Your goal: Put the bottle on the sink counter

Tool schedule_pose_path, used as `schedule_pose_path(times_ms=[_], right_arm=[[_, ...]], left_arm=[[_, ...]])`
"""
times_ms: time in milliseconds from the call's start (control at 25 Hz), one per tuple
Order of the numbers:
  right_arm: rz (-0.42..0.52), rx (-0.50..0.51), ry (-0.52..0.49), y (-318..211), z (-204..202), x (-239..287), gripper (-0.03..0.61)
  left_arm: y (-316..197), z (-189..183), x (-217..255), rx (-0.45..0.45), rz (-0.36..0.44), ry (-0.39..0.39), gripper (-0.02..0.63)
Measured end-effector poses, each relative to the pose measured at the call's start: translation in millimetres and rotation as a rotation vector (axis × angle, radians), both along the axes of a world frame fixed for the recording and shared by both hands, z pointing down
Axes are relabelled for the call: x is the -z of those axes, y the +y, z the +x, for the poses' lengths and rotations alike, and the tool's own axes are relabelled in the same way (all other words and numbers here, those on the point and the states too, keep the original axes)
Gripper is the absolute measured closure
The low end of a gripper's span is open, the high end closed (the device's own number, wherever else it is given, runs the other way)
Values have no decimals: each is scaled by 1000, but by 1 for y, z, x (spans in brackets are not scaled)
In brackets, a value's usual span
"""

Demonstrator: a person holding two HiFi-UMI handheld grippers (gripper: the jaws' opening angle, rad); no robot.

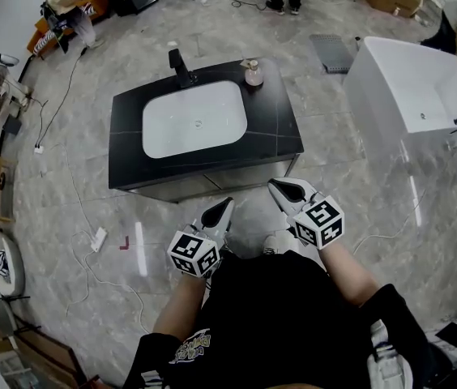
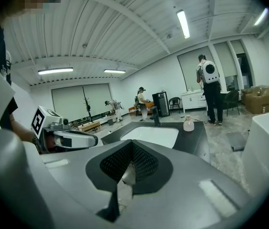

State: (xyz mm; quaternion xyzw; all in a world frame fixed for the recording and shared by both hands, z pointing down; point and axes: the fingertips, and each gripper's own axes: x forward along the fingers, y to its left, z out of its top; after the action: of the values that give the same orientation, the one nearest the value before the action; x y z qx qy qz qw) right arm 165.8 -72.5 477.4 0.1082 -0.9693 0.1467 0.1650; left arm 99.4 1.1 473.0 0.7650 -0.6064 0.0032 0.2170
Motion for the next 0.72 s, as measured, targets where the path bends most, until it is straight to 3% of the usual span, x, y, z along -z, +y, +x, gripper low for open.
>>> schedule_pose_path(times_ms=[720], right_arm=[[-21,10,-5,-6,5,-8,551]], left_arm=[[-5,7,0,9,-9,-9,614]])
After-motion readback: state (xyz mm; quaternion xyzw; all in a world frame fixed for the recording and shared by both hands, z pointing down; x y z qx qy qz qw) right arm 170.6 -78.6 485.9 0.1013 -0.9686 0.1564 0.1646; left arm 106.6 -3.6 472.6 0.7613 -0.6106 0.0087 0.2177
